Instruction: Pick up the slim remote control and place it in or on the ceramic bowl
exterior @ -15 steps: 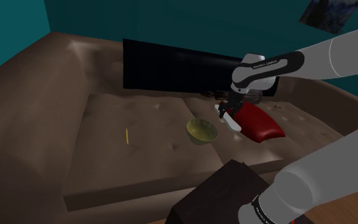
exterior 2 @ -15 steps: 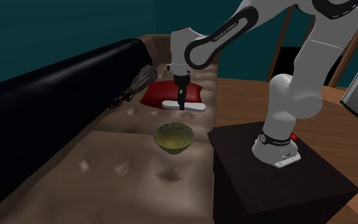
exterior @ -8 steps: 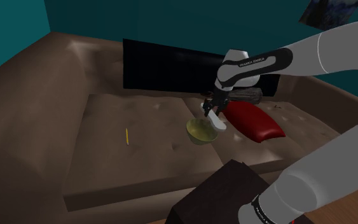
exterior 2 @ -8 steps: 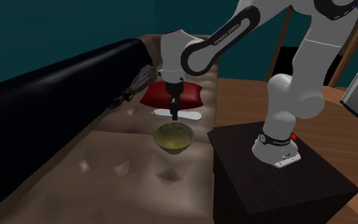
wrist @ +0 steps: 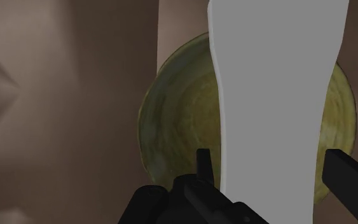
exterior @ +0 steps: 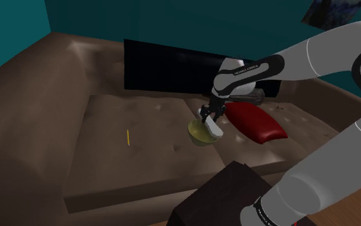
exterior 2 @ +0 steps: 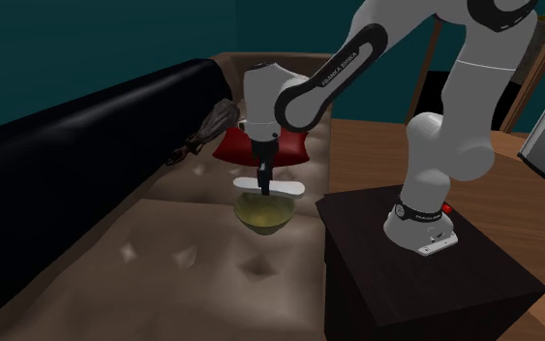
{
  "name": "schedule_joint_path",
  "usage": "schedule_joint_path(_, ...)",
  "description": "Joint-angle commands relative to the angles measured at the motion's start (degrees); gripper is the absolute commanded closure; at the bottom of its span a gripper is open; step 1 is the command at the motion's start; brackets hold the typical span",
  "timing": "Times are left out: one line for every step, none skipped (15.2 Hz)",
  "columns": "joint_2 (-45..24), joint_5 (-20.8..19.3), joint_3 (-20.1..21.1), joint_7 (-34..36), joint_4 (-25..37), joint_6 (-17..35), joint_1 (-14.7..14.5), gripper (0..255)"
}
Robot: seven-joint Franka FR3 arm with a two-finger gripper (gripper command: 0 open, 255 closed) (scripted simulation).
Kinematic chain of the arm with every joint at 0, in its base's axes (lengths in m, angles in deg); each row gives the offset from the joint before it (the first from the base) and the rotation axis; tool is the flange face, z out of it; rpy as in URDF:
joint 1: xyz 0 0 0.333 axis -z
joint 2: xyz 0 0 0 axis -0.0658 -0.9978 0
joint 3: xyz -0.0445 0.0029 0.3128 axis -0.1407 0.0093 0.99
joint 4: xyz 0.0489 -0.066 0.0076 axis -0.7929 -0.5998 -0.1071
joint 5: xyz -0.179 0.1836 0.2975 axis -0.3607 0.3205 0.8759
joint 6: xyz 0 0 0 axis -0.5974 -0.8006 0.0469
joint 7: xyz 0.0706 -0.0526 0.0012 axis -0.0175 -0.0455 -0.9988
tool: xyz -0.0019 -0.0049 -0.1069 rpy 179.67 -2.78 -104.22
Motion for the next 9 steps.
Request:
schedule_joint_path(-0.86, 0.11, 0.00, -0.07, -0.67, 1.58, -0.03, 255)
schedule_joint_path(-1.42, 0.18, -0.01, -0.13, -0.93, 2.40, -0.03, 255)
schedule_joint_path(-2.00, 0.26, -0.01, -0.19, -1.18, 3.23, -0.04, 255)
schedule_joint_path(-2.59, 0.33, -0.02, -0.25, -1.41, 4.05, -0.05, 255)
schedule_joint_path(-3.20, 0.42, -0.02, -0.32, -1.64, 4.87, -0.06, 255)
schedule_joint_path(-4.36, 0.58, -0.02, -0.46, -2.01, 6.41, -0.07, 255)
schedule_joint_path(-4.36, 0.58, -0.02, -0.46, -2.01, 6.41, -0.07, 255)
schedule_joint_path(-4.36, 0.58, -0.02, -0.46, -2.02, 6.42, -0.07, 255)
schedule_joint_path(-4.36, 0.58, -0.02, -0.46, -2.02, 6.41, -0.07, 255)
